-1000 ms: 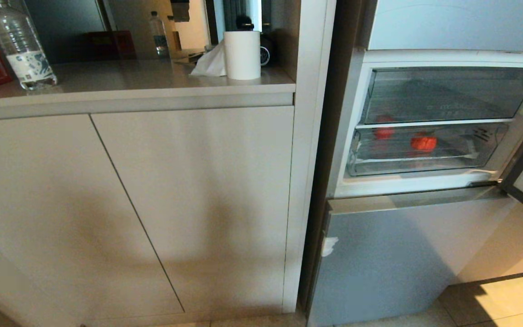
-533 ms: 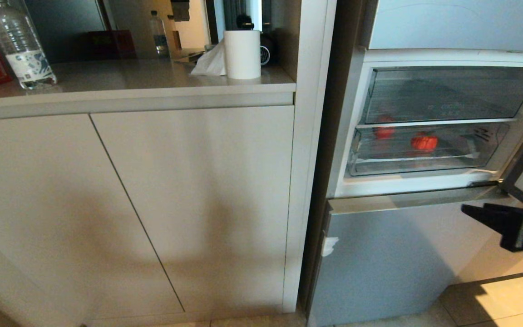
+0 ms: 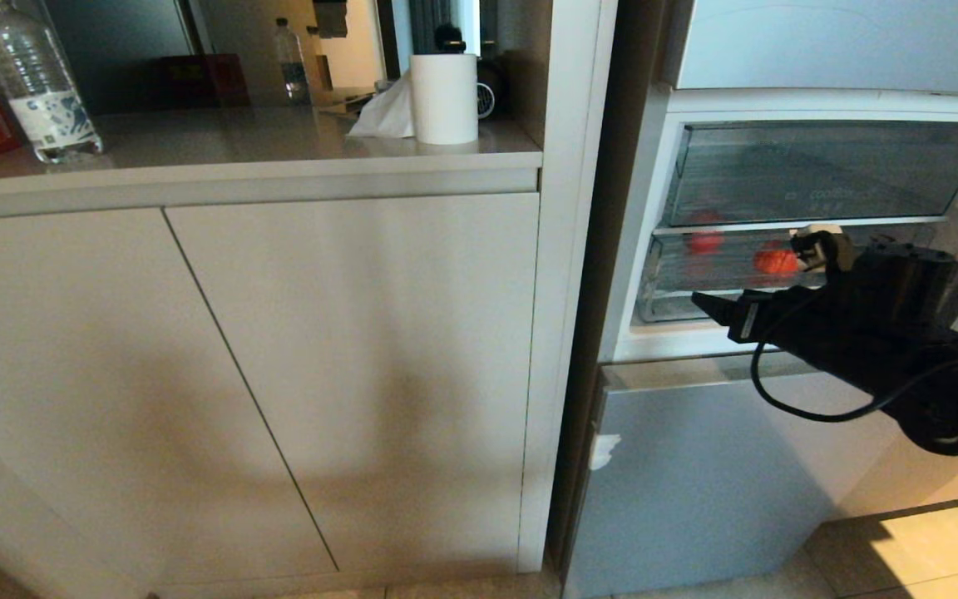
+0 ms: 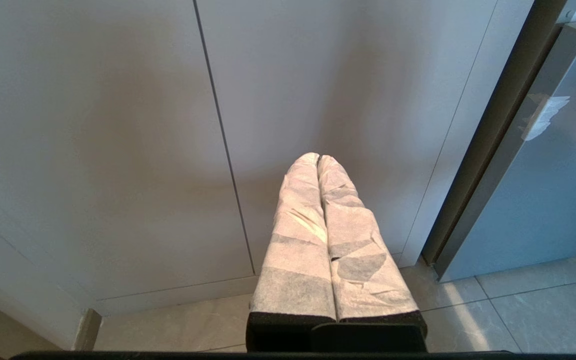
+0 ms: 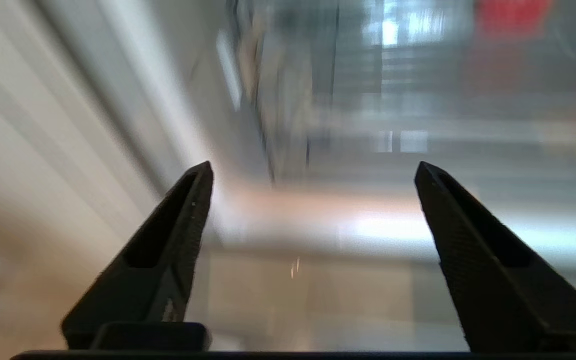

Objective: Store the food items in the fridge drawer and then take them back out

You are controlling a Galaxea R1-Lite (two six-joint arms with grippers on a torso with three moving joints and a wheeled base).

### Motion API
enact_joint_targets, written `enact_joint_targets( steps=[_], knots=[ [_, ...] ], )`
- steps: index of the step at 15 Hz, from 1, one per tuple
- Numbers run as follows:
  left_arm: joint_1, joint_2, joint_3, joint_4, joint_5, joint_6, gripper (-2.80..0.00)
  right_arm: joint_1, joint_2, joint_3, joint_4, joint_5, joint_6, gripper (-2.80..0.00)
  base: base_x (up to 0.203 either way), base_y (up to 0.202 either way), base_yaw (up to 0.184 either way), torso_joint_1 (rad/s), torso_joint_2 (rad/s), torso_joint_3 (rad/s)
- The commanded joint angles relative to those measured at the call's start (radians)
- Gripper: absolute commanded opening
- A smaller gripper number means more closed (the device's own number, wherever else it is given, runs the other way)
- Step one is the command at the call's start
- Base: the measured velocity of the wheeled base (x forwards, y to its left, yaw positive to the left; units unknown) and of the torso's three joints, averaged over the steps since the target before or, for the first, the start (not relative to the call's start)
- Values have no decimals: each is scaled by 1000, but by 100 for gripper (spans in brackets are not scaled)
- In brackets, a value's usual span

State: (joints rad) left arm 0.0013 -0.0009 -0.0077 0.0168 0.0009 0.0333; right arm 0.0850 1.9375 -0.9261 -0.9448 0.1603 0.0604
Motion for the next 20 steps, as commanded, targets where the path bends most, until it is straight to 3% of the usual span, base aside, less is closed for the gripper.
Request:
enact_joint_targets(
  steps=[1,9,14,20],
  knots=[
    [0,1,0,0,1,0,-280,7,147,-94,-67,-1,4,0,0,0,0,0,0,0],
    [0,1,0,0,1,0,-280,36,200,-216,-72,-2,10,0,0,0,0,0,0,0],
    [0,1,0,0,1,0,-280,56,255,-306,-73,-79,6,0,0,0,0,0,0,0],
    [0,1,0,0,1,0,-280,59,274,-352,-72,-83,6,0,0,0,0,0,0,0]
  ],
)
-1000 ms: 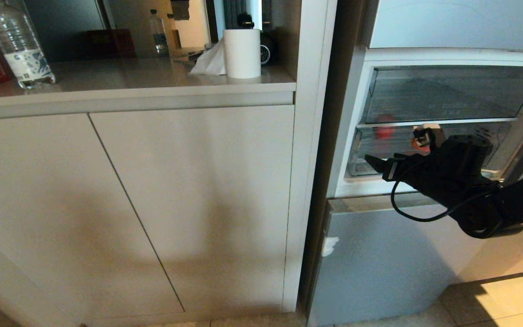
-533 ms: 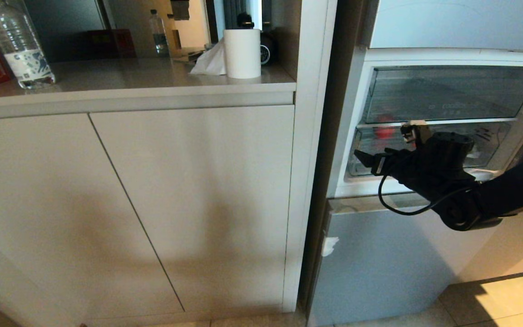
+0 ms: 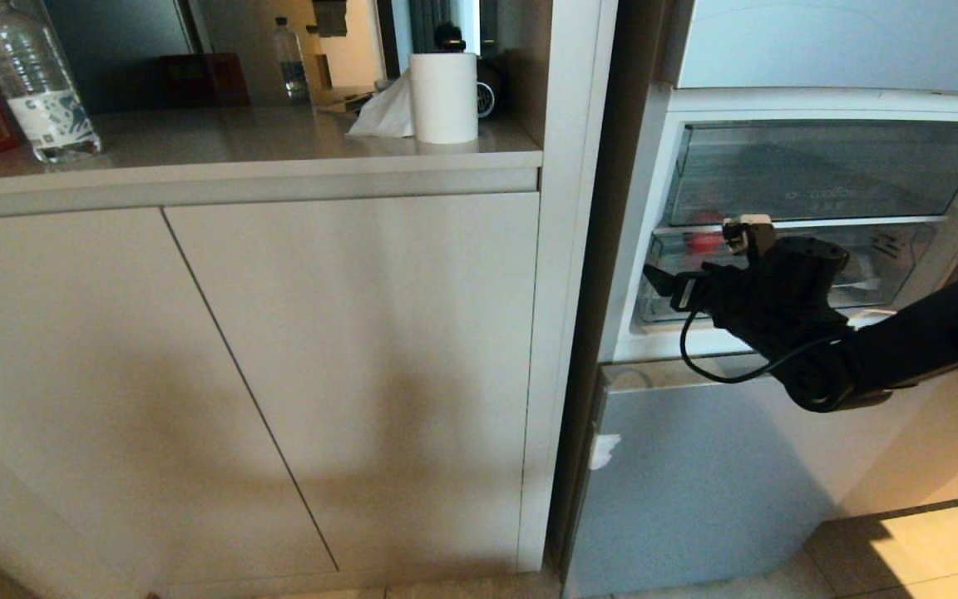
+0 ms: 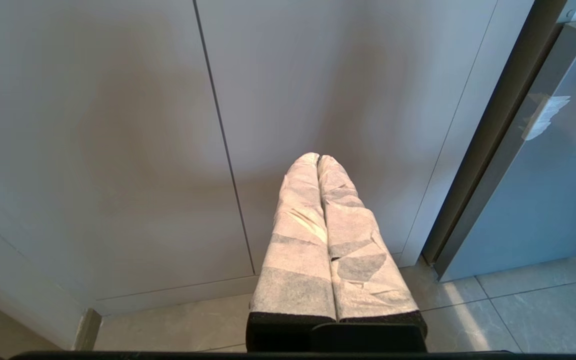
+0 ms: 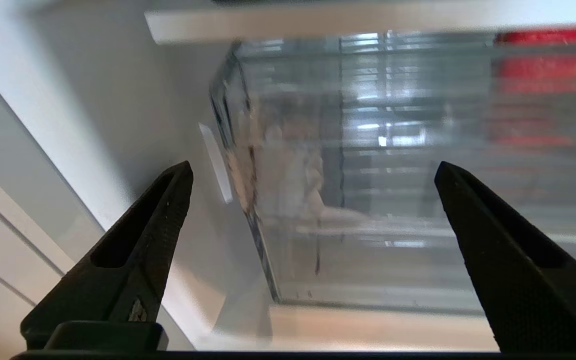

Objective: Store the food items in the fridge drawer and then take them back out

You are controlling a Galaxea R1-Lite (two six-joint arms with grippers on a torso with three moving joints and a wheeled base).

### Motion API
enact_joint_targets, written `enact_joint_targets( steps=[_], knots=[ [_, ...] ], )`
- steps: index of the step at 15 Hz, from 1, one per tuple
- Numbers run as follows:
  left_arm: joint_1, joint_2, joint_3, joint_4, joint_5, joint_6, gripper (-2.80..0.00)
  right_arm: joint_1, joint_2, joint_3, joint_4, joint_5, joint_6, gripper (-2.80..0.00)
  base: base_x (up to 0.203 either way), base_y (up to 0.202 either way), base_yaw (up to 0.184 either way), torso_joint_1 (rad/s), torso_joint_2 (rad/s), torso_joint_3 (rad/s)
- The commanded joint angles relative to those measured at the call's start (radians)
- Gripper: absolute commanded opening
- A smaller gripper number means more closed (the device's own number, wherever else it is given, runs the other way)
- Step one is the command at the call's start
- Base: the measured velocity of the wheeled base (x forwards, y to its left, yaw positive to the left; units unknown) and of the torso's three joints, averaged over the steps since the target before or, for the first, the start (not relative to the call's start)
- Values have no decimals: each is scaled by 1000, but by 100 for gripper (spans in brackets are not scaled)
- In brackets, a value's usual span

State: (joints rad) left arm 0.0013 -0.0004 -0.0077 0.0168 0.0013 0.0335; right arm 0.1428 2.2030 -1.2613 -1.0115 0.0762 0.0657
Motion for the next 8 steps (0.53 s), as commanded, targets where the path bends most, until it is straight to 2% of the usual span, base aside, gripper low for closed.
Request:
enact_joint_targets(
  steps=[1,6,8],
  knots=[
    [0,1,0,0,0,0,-280,3,17,-24,-6,1,1,0,0,0,0,0,0,0],
    [0,0,0,0,0,0,-280,22,36,-55,-4,-4,0,0,0,0,0,0,0,0],
    [0,1,0,0,0,0,-280,34,61,-99,-5,-49,0,0,0,0,0,0,0,0]
  ],
)
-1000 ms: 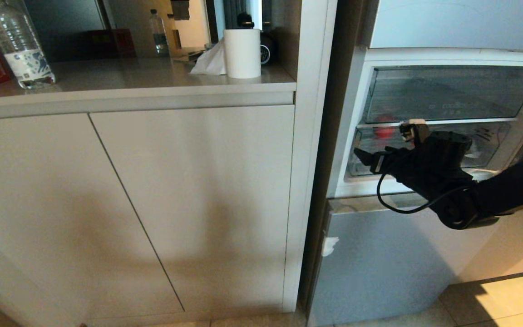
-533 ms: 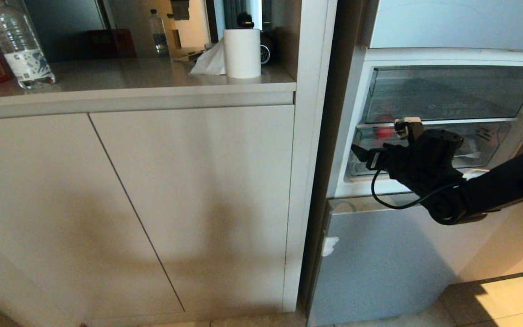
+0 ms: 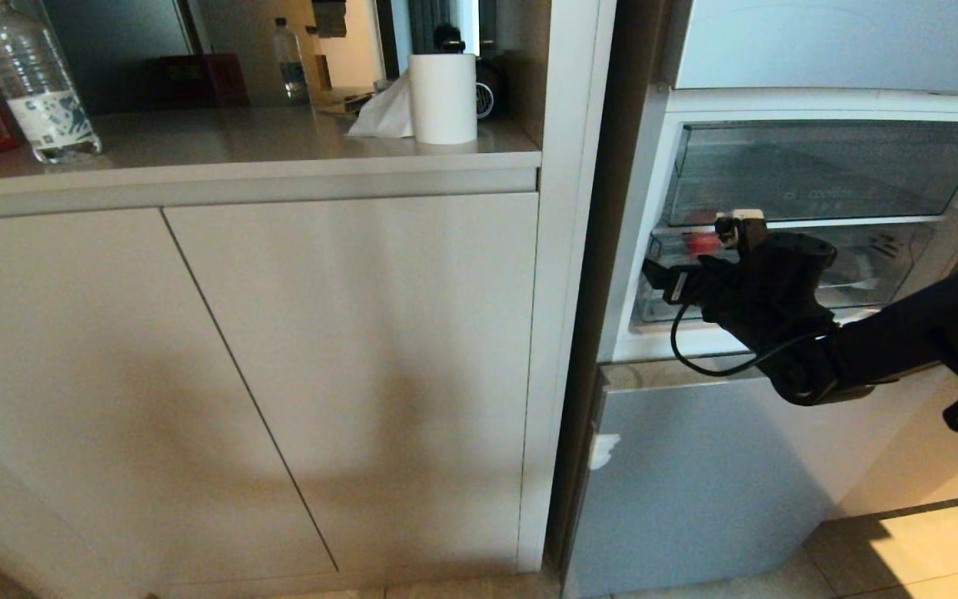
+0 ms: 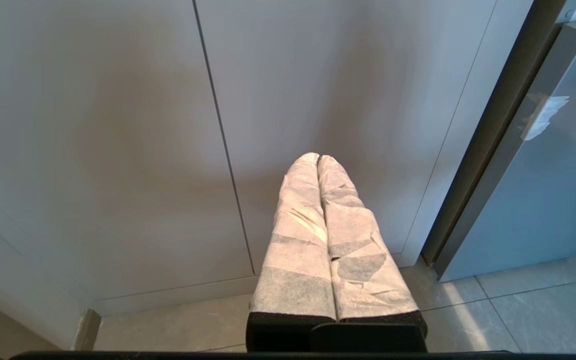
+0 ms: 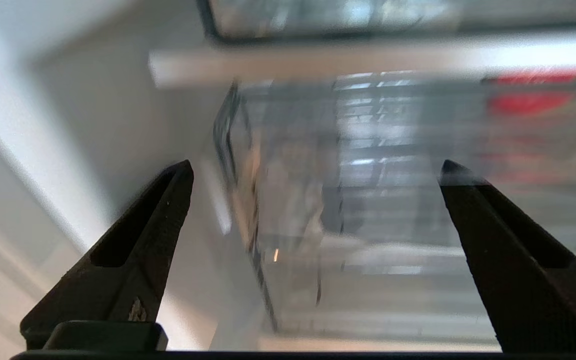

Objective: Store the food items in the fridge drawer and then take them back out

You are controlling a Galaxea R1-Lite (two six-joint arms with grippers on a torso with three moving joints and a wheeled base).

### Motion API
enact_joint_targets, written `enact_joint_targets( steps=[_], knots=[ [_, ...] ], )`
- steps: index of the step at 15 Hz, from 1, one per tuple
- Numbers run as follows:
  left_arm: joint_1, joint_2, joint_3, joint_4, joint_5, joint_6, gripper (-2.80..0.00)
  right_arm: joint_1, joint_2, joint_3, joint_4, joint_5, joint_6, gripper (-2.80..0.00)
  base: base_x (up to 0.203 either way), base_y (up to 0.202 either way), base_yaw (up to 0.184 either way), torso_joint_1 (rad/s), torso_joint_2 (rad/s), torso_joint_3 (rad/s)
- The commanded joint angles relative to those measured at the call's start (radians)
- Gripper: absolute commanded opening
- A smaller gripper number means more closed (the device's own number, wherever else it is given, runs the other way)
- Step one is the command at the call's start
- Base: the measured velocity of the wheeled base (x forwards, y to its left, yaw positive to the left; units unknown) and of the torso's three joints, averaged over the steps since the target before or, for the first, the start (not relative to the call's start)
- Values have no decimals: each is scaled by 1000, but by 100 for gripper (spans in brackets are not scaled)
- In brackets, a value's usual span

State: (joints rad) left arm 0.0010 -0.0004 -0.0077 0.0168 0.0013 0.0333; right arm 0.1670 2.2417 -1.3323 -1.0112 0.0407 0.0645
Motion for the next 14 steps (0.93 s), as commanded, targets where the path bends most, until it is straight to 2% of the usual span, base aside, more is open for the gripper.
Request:
enact_joint_targets(
  steps=[1,7,14],
  knots=[
    [1,0,0,0,0,0,-280,20,32,-34,-6,-21,1,-280,0,0,0,0,0,0],
    [1,0,0,0,0,0,-280,63,33,-33,-6,-38,1,-280,0,0,0,0,0,0],
    [1,0,0,0,0,0,-280,63,24,8,-33,-51,3,-280,0,0,0,0,0,0]
  ],
)
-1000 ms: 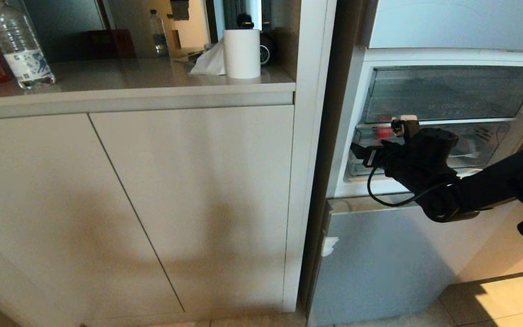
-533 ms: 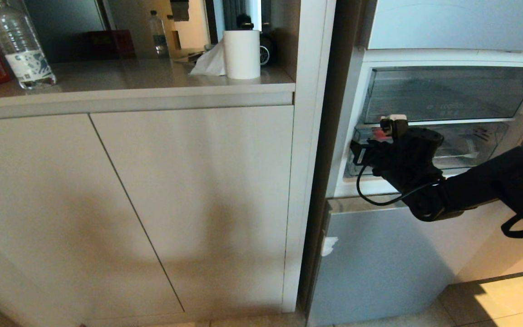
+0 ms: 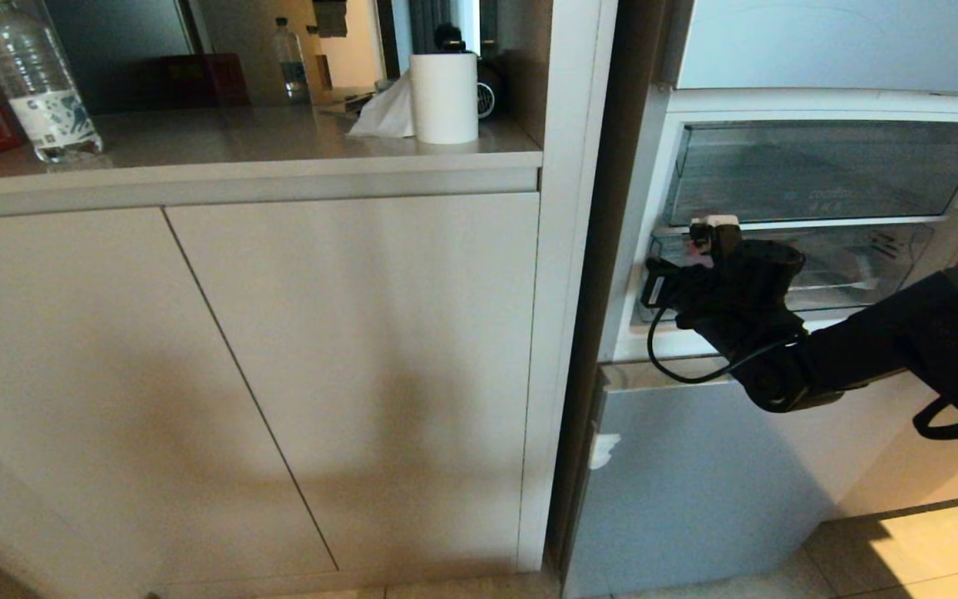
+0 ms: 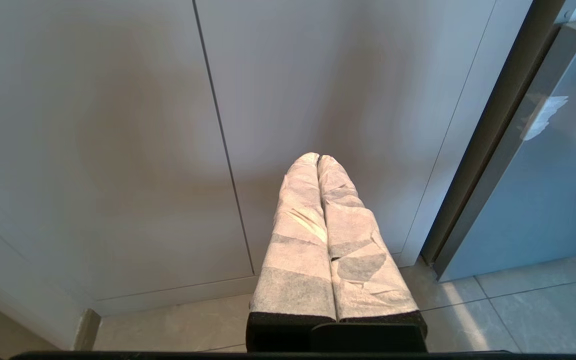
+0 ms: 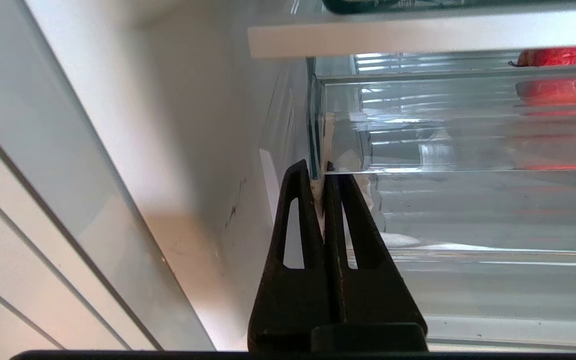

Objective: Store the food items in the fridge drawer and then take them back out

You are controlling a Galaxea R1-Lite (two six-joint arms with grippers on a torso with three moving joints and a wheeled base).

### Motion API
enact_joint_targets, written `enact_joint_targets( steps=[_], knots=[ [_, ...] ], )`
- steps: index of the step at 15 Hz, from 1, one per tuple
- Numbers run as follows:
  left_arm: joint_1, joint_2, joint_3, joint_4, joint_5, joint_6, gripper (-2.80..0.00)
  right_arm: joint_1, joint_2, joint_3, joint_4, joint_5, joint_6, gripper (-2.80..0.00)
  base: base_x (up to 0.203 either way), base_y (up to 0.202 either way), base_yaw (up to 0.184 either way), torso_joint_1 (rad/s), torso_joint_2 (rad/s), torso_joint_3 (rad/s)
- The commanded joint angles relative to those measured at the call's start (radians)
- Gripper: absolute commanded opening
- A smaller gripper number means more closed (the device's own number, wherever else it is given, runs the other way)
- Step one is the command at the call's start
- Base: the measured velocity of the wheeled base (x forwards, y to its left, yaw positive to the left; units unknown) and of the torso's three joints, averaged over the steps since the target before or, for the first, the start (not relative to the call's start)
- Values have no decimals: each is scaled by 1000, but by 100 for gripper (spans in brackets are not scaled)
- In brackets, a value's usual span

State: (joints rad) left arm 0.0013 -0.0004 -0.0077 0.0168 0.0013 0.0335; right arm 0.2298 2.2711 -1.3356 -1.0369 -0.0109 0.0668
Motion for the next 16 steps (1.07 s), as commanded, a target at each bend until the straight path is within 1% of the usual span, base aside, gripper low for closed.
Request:
enact_joint_targets(
  steps=[1,4,6,8,10,13,14,16],
  knots=[
    [0,0,0,0,0,0,-280,0,-12,20,-8,1,1,-280,0,0,0,0,0,0],
    [0,0,0,0,0,0,-280,6,-64,104,-9,4,7,-280,0,0,0,0,0,0],
    [0,0,0,0,0,0,-280,14,-124,177,-9,5,26,-280,0,0,0,0,0,0],
    [0,2,0,0,0,0,-280,23,-161,223,-8,5,43,-280,0,0,0,0,0,0],
    [0,0,0,0,0,0,-280,36,-257,357,-8,6,49,-280,0,0,0,0,0,0],
    [0,0,0,0,0,0,-280,65,-361,503,-9,6,52,-280,0,0,0,0,0,0],
    [0,0,0,0,0,2,-280,76,-379,535,-9,3,51,0,0,0,0,0,0,0],
    [0,0,0,0,0,0,-280,86,-420,584,-9,0,59,0,0,0,0,0,0,0]
  ],
)
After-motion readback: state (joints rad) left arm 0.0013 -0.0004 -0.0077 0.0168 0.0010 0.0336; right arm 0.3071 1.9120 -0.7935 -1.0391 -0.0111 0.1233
